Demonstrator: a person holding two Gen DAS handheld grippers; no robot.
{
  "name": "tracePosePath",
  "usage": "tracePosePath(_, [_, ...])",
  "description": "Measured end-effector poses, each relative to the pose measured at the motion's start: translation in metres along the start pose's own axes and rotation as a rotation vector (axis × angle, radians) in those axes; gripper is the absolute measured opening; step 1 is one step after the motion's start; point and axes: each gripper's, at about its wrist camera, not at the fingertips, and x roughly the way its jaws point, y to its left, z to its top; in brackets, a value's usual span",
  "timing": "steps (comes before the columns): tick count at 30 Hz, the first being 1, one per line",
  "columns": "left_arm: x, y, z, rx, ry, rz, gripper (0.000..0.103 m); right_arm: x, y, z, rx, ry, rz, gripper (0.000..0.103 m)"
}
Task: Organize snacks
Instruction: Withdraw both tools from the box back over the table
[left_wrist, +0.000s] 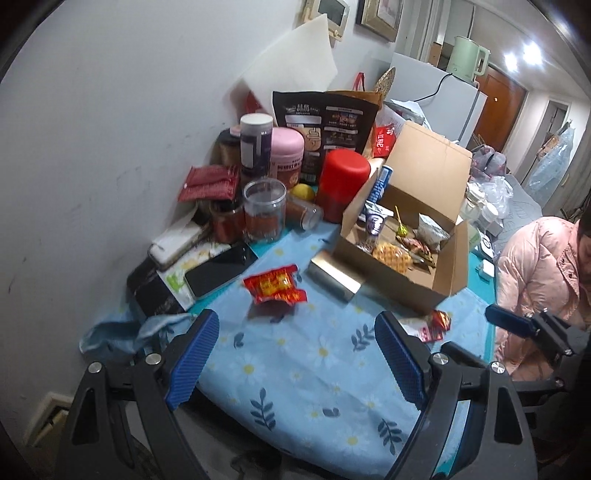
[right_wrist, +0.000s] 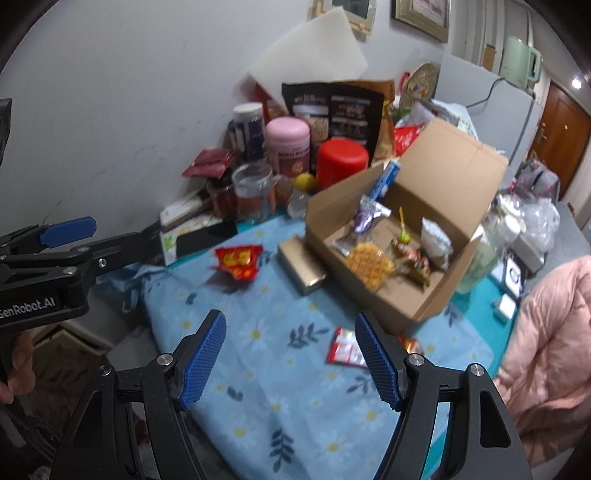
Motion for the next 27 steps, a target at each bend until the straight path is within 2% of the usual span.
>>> tracePosePath(9, [0.011,-0.004,-0.034,-0.019,0.063,0.008,0.087,0.021,0.002,-0.041,0.028,0.095,0.029,0.073])
tracePosePath(15, [0.033,-0.005,-0.05,-0.05,0.115,0.034,0.087,0.046,-0.009,-0.065,0.08,0.167,0.039,0.073])
tracePosePath(20, [0.069,-0.003,-0.039,-0.06,0.137,0.031,0.087,0.071,-0.026,-0.071,0.148,0.197,0.027,0.073])
tracePosePath(27, [0.139,0.005,-0.001,-0.093,0.157,0.056,0.087,0.119,-0.05,-0.056,0.217,0.219,0.011,0.073])
